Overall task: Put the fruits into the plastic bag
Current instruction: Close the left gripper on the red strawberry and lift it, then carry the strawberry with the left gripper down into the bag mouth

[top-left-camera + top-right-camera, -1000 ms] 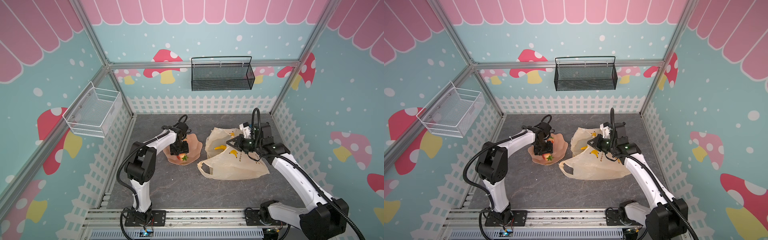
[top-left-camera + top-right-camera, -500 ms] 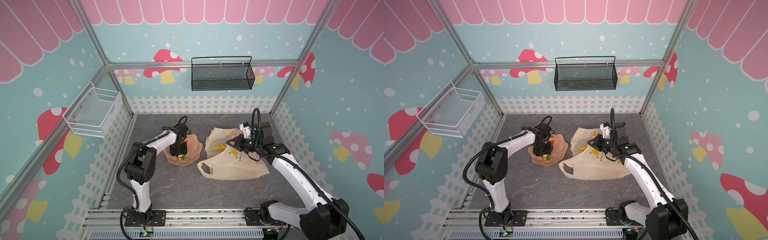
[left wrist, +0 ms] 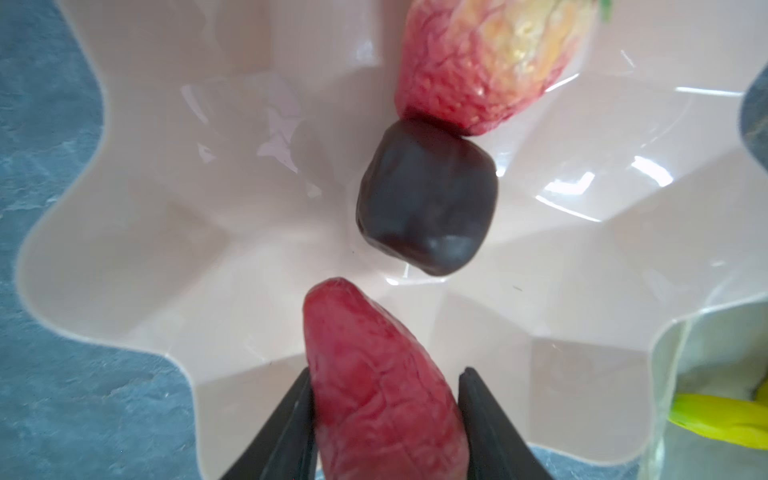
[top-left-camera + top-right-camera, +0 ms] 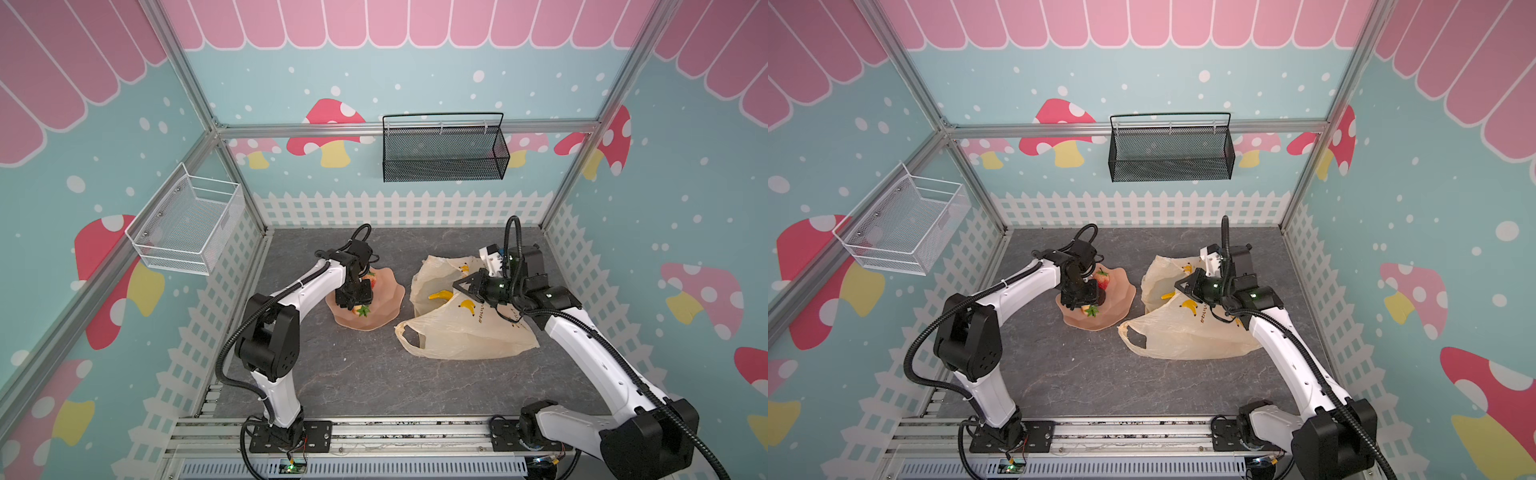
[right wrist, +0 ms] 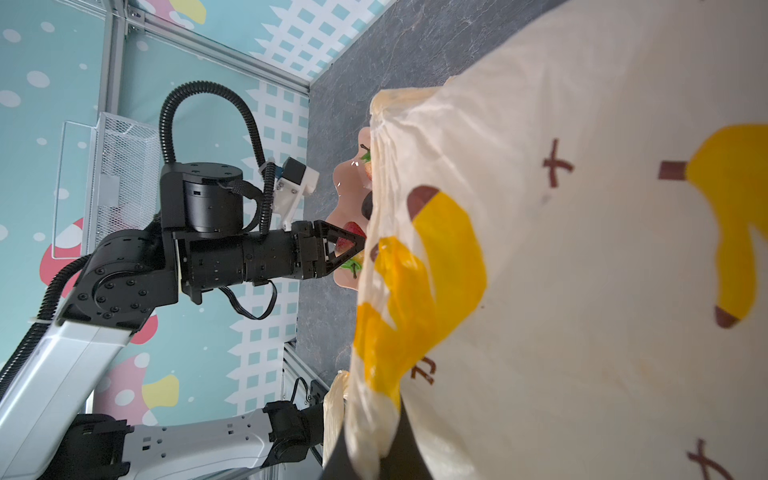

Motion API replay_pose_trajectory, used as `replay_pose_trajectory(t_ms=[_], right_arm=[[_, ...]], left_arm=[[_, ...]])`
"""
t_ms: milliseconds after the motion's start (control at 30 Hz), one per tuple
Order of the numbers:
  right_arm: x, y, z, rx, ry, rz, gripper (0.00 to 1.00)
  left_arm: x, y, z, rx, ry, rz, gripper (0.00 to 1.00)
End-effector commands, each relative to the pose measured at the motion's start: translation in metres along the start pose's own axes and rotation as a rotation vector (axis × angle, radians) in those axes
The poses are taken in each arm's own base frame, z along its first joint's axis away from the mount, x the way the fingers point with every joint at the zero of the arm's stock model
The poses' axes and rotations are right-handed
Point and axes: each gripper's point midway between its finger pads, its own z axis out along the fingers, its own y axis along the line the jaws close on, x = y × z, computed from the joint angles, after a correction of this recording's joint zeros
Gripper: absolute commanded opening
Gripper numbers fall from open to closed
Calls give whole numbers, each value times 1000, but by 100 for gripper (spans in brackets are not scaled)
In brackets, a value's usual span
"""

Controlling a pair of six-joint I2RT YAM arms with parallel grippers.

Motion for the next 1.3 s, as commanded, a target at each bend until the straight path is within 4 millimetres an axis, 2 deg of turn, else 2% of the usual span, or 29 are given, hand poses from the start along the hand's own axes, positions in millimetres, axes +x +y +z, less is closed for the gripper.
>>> replay_pose_trajectory(t_ms=[0,133,333,500,633,900,1067,1267], right_arm=[[1,3,-6,-3,-13,-2,0],[2,3,-6,-5,-11,-3,0],[3,3,-8,-6,-13,-4,0],[4,3,-9,-7,-15,-3,0],[4,2,-9,-6,-16,-4,0],[4,3,-9,-7,-17,-7,0],[5,2,-9,-6,-15,-5,0],[5,2,-9,-6,-15,-7,0]], left_arm=[[-4,0,-26,0,-45,10,48],[-8,-4,-43,24,-86,31,47],[-13,-5,-59,27,-131,77,46],[-4,-43,-69,67,-161,288,44],[13,-79,-73,104,-187,515,44],[55,-118,-74,206,-172,803,39],[80,-136,-69,281,-137,890,37],[103,-147,-58,319,-88,978,36]])
